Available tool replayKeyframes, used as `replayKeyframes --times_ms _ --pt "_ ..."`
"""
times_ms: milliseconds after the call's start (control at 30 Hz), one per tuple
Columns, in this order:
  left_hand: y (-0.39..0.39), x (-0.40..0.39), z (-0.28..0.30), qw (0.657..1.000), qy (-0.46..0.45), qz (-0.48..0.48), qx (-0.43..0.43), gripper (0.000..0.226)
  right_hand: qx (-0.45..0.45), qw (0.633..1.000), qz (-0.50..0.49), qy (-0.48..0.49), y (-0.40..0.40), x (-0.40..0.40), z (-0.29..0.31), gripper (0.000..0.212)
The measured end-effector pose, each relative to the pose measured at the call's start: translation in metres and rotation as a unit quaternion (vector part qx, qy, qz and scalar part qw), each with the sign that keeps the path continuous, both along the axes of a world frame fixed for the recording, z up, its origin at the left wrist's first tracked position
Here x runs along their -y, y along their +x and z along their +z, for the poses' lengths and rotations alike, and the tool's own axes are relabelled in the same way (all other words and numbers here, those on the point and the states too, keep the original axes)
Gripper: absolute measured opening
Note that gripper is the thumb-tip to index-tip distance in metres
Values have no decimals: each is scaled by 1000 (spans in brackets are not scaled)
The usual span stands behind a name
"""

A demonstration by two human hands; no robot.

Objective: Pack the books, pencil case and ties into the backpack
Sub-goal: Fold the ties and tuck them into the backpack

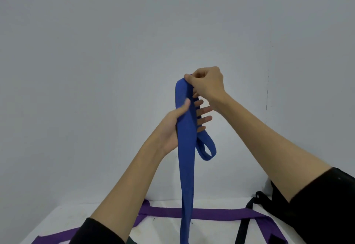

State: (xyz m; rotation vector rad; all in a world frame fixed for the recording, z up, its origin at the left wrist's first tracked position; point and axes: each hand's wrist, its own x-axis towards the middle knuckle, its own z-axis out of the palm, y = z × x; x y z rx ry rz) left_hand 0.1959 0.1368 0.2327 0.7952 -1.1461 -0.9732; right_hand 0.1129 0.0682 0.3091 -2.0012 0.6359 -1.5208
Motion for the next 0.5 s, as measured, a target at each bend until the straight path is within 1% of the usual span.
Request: replayKeyframes --times_ms 33,100,200,333,433,500 --pt "0 0 0 1000 3 7 17 31 -5 1000 -4 -6 1 3 2 24" --pt "0 -1 1 1000 9 6 18 26 -31 999 12 4 1 9 1 25" --pt "2 -4 5 1000 8 -3 -21 28 -75 995 50 34 -4 15 -11 38" --pt "5 -3 10 994 19 27 -103 27 -64 992 56 89 -10 16 -40 47" --pt "6 -1 13 988 28 67 -135 29 -54 976 118 174 -16 7 -63 59" --pt "8 2 15 984 31 85 -153 32 -64 965 161 195 -17 2 -80 58"
